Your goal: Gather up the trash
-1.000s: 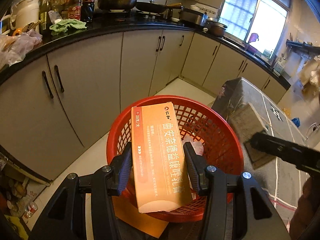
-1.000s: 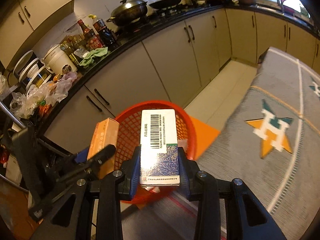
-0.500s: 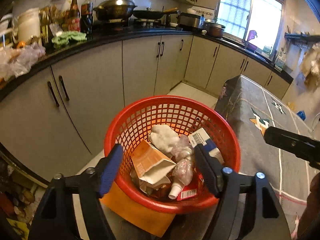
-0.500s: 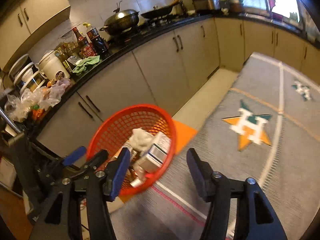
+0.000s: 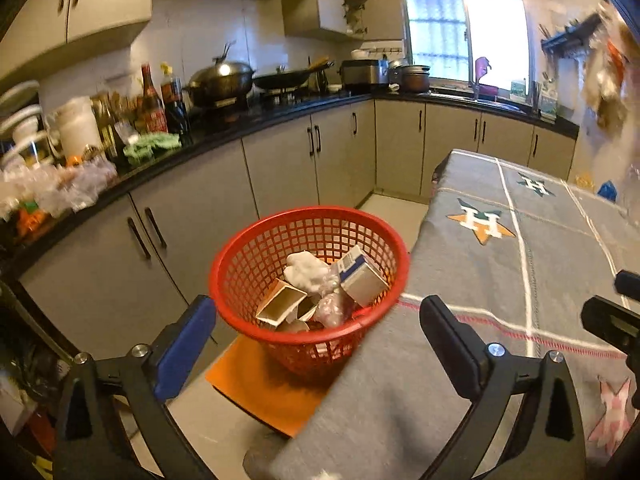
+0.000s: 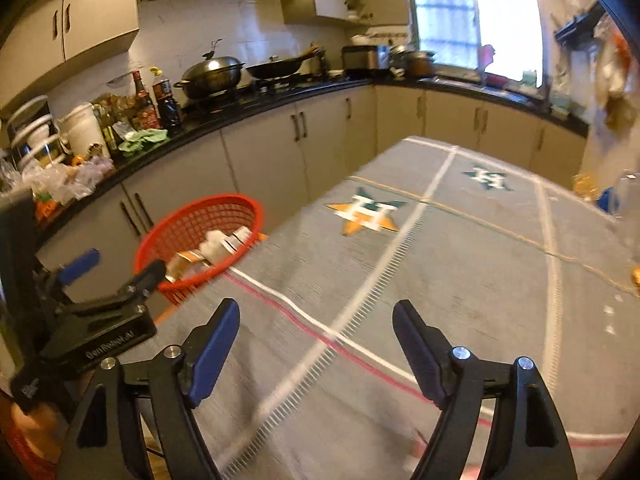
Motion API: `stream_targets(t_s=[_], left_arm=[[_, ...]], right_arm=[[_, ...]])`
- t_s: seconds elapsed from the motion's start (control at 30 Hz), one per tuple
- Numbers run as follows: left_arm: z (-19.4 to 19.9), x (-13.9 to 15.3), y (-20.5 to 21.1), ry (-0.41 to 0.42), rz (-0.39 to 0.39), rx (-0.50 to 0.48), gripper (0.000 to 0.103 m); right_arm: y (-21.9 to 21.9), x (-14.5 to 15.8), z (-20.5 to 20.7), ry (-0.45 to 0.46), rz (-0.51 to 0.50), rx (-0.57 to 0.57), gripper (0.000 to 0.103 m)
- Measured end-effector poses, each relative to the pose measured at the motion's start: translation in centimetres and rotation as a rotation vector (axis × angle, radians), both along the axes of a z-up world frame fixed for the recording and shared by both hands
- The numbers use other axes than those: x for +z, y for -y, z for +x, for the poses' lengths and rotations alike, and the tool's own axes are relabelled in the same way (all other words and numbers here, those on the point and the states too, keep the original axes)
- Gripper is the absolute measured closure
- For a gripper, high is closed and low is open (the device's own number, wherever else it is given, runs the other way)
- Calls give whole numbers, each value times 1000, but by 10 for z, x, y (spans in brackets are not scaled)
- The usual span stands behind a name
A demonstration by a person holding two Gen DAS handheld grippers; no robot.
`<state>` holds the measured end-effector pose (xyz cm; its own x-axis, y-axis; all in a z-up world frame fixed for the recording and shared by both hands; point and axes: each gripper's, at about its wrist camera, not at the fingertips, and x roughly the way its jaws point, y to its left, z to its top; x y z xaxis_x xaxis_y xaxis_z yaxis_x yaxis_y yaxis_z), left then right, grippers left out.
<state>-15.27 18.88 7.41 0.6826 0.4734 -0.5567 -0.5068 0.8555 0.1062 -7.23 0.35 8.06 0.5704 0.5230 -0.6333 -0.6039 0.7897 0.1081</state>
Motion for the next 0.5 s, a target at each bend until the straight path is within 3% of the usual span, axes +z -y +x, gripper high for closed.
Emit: stream_targets(t_s=[0.1, 0.23, 0.33, 0.5], left_arm=[[-9, -1, 21, -5, 58, -8, 1], [-16, -8, 32, -28, 48, -19, 1], [-17, -11, 38, -54, 62, -20, 1], [-25, -8, 39, -29, 56, -15, 1]], right_arm=[[19, 1, -15, 47, -10, -36, 15], [35, 2, -30, 102, -23, -74, 13], [40, 1, -34, 100, -22, -74, 13], [44, 0, -36, 88, -13, -75, 13]])
